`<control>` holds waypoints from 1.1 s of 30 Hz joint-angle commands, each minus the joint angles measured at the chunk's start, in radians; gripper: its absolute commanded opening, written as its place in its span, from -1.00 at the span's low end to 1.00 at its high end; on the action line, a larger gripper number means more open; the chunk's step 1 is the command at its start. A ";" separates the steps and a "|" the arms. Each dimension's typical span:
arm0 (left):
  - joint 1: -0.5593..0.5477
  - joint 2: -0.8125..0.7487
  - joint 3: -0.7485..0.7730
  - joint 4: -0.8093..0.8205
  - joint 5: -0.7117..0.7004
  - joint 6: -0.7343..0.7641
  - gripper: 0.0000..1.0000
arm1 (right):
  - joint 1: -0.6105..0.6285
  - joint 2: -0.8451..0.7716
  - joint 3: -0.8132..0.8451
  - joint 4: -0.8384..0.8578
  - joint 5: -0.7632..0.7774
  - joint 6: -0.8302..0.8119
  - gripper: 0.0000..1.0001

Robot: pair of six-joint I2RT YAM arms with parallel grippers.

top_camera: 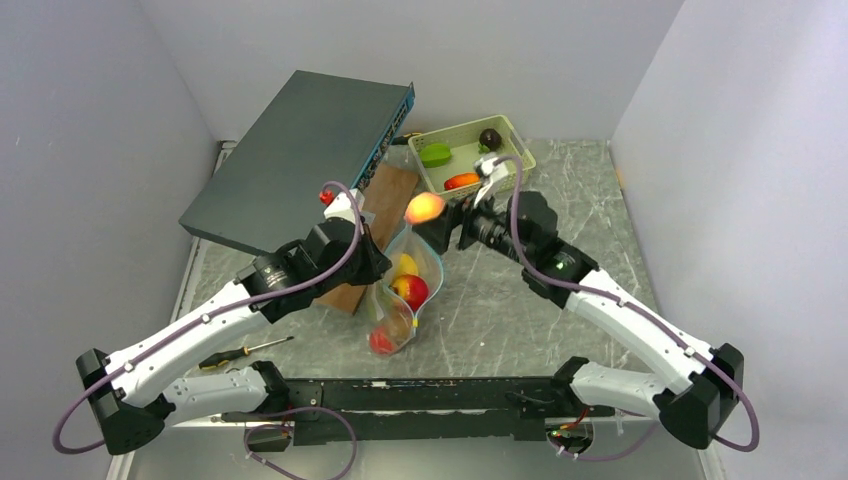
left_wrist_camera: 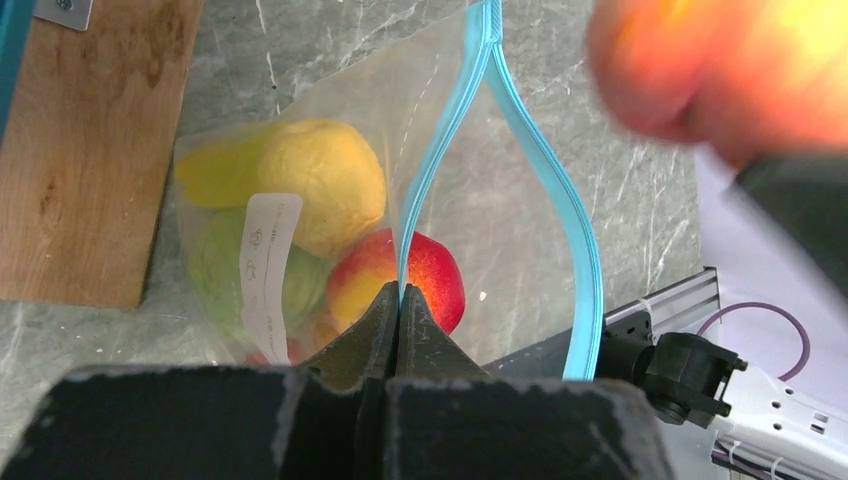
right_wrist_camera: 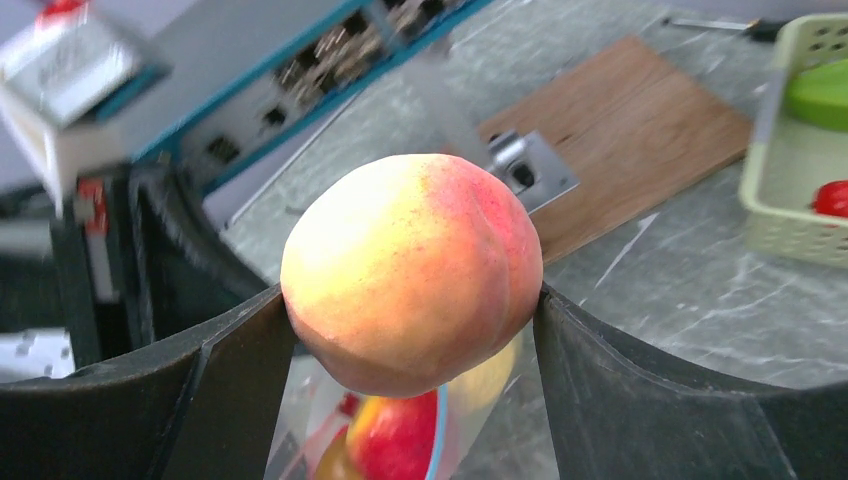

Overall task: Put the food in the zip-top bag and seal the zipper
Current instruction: Place the fake fruit in the zipper food storage bag.

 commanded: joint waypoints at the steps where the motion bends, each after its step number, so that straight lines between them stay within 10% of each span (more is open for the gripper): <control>1: 0.000 -0.053 -0.018 0.027 -0.057 -0.018 -1.00 | 0.096 -0.075 -0.070 0.013 0.012 -0.107 -0.45; 21: 0.000 -0.084 -0.051 0.027 -0.064 -0.033 -1.00 | 0.234 -0.082 -0.088 -0.014 0.056 -0.242 0.88; 33: 0.000 -0.062 -0.024 0.001 -0.071 -0.019 -1.00 | 0.235 -0.054 -0.045 -0.048 0.309 -0.196 0.99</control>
